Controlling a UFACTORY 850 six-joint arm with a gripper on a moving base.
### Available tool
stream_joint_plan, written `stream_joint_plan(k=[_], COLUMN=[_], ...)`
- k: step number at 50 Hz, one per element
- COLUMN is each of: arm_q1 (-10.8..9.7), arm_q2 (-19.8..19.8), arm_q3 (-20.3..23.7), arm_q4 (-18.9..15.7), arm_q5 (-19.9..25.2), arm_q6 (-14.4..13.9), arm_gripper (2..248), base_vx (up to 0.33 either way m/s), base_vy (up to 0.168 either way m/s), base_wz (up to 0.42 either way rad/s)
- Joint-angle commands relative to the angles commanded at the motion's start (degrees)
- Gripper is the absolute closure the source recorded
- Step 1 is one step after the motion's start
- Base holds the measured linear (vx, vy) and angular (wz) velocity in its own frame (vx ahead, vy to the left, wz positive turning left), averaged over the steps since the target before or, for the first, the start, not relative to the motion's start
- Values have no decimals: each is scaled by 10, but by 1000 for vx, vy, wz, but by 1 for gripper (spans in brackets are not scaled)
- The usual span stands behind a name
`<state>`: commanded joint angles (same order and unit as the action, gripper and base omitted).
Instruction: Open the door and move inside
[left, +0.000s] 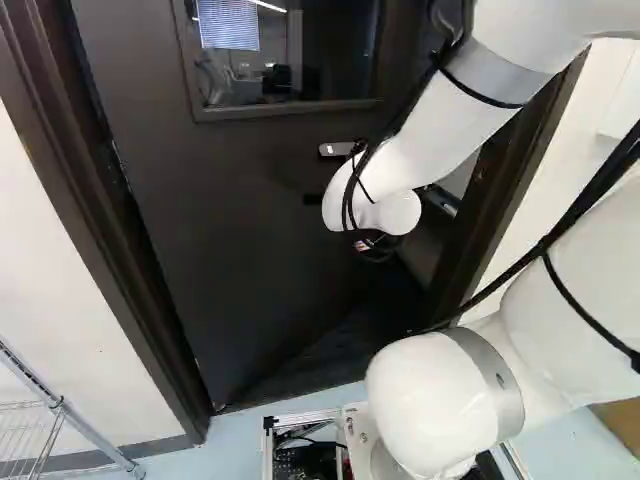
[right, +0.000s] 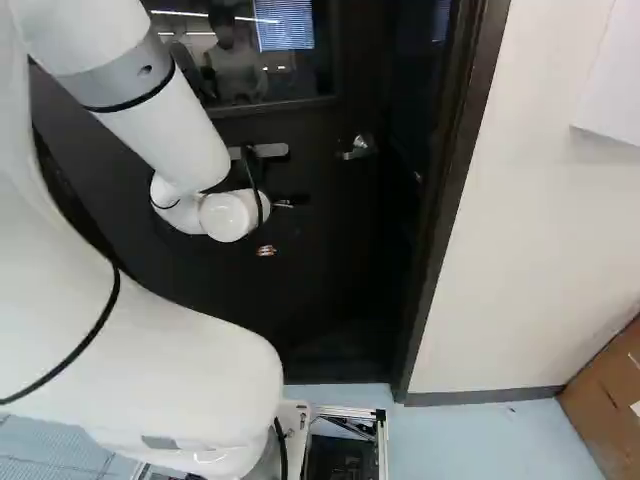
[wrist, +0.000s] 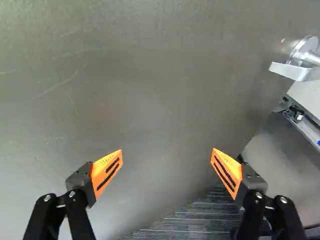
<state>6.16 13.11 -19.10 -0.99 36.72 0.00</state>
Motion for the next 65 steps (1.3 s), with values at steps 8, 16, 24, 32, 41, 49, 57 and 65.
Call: stream_joint_plan(k=[8, 16, 24, 32, 41, 49, 57, 65], arm_q1=[2, 4, 6, 9, 13, 17, 22, 28], arm_q2=[-6, -14, -25, -37, -52, -69, -87, -104], arm_q3=[-5, -13, -22, -33, -47, -63, -80, -97], arm_q4=[0, 0, 0, 0, 0, 2, 11, 29], arm_q5=[0, 0, 0, 0, 0, 0, 0, 0], arm_q6=[0, 0, 0, 0, 0, 0, 0, 0], arm_gripper=[3, 3, 3, 3, 3, 3, 3, 3], base_vx=[-8, 0, 0, 0, 0, 0, 0, 0], base_vy=[-4, 0, 0, 0, 0, 0, 0, 0], base_wz=[0, 0, 0, 0, 0, 0, 0, 0])
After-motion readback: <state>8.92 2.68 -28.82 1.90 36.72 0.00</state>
